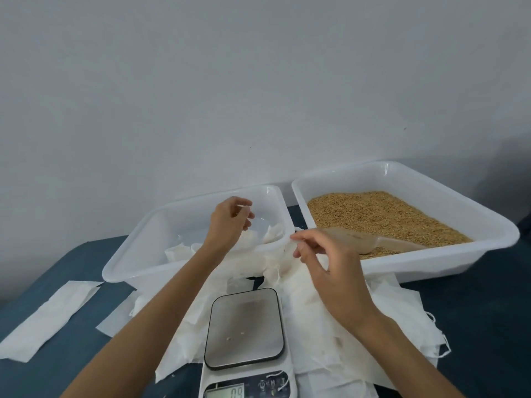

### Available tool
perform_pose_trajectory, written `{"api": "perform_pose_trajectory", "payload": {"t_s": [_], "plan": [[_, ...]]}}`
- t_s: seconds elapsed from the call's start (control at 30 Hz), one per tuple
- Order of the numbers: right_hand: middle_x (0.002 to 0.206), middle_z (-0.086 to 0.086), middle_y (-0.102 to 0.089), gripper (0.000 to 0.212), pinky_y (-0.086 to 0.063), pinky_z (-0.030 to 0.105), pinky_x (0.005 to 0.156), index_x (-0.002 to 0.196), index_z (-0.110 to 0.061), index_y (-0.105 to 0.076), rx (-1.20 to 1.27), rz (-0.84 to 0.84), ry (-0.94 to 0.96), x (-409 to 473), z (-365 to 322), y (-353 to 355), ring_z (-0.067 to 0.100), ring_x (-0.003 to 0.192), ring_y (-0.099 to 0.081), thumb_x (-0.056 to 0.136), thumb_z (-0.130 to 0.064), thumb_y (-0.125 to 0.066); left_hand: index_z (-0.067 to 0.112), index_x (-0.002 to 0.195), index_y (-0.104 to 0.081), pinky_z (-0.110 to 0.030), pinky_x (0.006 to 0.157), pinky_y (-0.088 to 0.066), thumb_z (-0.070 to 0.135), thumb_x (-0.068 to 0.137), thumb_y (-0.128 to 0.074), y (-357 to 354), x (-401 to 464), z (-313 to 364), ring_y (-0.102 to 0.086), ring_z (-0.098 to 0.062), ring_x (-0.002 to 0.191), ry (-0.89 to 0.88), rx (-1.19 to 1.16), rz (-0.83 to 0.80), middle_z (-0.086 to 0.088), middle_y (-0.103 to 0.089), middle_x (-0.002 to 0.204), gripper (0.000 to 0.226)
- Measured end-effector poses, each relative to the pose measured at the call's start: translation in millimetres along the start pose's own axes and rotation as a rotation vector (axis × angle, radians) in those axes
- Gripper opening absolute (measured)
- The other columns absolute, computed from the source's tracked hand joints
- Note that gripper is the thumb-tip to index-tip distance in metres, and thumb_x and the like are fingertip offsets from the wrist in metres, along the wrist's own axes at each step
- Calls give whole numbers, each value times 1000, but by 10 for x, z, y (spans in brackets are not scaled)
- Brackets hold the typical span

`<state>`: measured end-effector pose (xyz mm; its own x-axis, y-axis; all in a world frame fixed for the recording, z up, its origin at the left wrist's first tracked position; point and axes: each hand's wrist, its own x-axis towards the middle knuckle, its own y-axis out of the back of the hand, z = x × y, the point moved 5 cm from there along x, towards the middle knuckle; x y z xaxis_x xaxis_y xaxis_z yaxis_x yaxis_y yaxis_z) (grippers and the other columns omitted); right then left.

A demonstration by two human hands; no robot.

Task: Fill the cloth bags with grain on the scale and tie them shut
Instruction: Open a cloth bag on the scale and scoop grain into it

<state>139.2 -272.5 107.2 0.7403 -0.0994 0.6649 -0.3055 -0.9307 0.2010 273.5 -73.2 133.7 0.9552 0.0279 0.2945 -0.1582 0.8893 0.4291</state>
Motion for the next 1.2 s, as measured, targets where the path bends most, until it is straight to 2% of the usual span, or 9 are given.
{"api": "perform_pose_trajectory", "payload": {"t_s": [0.07,0.13,0.27,0.5,0.6,0.73,0.93,1.07,1.2], "plan": [[82,-11,-69,16,-56,26,73,107,-20,-71,62,55,-24,22,3,57,12,81,-69,102,-13,-57,16,104,-70,-24,67,-51,11,104,-58,111,-290,66,-60,-7,66,-138,37,46,13,-67,72,13],[78,-6,-70,16,-56,31,68,107,-18,-69,136,113,-40,36,2,117,17,74,-68,103,-13,-54,21,96,-70,-22,64,-47,13,101,-64,137,-615,72,-56,-5,65,-218,63,18,14,-63,68,11],[73,0,-70,17,-51,22,64,107,-11,-67,187,169,-41,51,-15,167,18,67,-65,106,-12,-50,12,87,-73,-15,64,-42,5,95,-71,-88,-1105,-15,-51,-4,64,-284,144,-168,3,-65,74,11],[72,0,-69,19,-54,29,63,108,-14,-66,182,157,-58,24,28,120,19,66,-65,107,-14,-47,15,93,-75,-14,68,-39,17,94,-75,-566,-1351,-114,-52,-8,69,-319,123,-307,5,-66,82,2],[72,1,-69,19,-54,30,64,108,-14,-66,185,162,-63,29,41,112,20,66,-65,106,-14,-47,19,96,-75,-16,68,-41,27,92,-78,-758,-1380,-56,-51,-8,69,-353,112,-373,6,-64,84,10],[70,0,-68,19,-53,30,64,108,-14,-66,198,156,-77,16,53,105,20,66,-64,106,-12,-47,18,97,-74,-16,70,-40,21,95,-72,-855,-1380,-54,-51,-8,71,-413,182,-335,9,-60,84,4],[70,3,-68,19,-54,33,64,107,-14,-66,195,148,-91,3,57,93,20,65,-64,107,-13,-47,19,98,-74,-19,70,-40,19,94,-75,-670,-1245,-151,-50,-9,69,-348,147,-263,8,-63,83,4],[70,2,-68,19,-54,34,64,106,-15,-66,179,157,-90,14,77,107,22,65,-65,106,-13,-48,26,109,-75,-13,70,-36,56,76,-84,-707,-1303,-114,-52,-10,75,-368,165,-362,10,-62,90,46],[70,2,-68,19,-55,34,65,107,-16,-66,167,147,-88,10,94,95,22,66,-65,107,-13,-48,29,115,-76,-15,75,-40,57,68,-90,-791,-1373,-96,-51,-3,84,-433,237,-459,14,-59,97,57]]}}
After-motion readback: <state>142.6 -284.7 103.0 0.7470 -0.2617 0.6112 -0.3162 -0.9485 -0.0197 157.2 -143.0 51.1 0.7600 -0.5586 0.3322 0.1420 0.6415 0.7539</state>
